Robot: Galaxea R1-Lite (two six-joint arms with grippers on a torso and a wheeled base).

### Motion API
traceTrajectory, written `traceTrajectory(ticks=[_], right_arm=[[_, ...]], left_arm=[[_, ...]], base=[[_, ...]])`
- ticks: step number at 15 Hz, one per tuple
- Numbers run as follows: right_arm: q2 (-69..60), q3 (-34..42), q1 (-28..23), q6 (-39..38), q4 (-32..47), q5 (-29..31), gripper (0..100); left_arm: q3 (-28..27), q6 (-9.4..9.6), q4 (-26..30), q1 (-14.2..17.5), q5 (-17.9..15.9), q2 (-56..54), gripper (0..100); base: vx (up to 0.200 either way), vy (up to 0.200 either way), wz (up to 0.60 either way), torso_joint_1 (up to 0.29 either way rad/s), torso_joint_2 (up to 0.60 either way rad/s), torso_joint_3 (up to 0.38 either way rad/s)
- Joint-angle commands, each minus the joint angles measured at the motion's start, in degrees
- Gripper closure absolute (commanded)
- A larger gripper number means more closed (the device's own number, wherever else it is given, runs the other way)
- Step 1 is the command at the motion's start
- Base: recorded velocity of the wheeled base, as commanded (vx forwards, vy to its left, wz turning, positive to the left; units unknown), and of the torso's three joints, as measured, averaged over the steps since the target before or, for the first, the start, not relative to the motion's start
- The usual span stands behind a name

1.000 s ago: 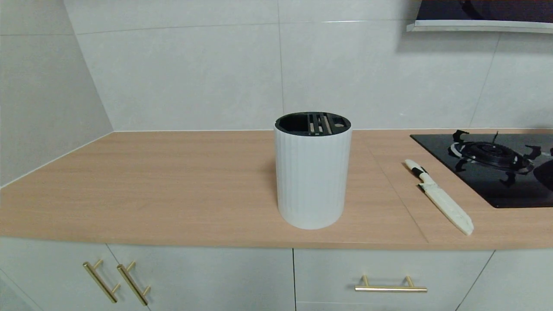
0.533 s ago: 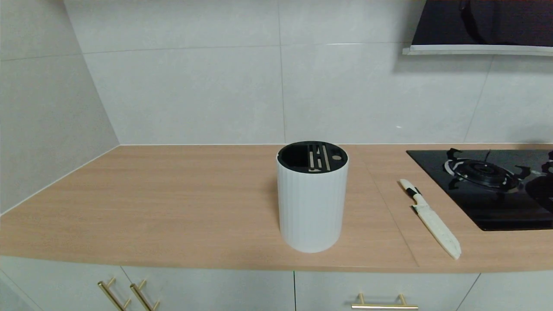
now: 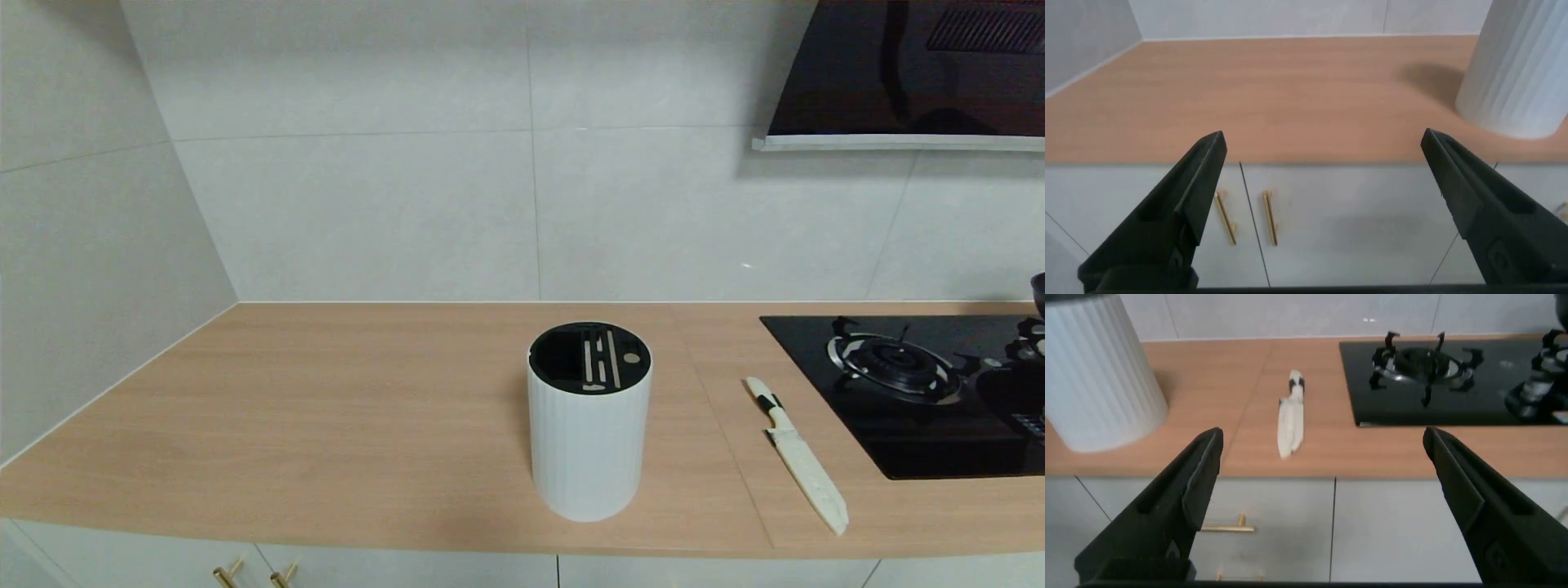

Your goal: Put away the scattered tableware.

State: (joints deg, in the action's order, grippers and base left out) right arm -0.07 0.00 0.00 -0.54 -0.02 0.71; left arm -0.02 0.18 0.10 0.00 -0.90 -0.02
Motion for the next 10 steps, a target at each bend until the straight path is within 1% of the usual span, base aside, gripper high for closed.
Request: traceTrajectory(ticks=[1,3,6,10], right_arm=[[0.1,0.0,0.0,0.0,-0.1,0.0,0],[0.1,0.0,0.0,0.0,-0.1,0.0,0],[0.1,0.0,0.0,0.0,-0.1,0.0,0],[0.1,0.0,0.0,0.0,-0.1,0.0,0]], left_arm=[[0.0,-0.01,0.0,0.0,0.0,0.0,0],[0.0,-0.01,0.0,0.0,-0.1,0.0,0],[-0.1,-0.01,0.0,0.0,-0.1,0.0,0],[0.0,-0.01,0.0,-0.1,-0.1,0.0,0]], base=[[0.0,0.0,0.0,0.271,-0.58,-0.325],[0.0,0.0,0.0,0.271,-0.58,-0.303],[0.0,0.0,0.0,0.198,-0.41,-0.219],[0.0,0.0,0.0,0.014,-0.03,-0.013]])
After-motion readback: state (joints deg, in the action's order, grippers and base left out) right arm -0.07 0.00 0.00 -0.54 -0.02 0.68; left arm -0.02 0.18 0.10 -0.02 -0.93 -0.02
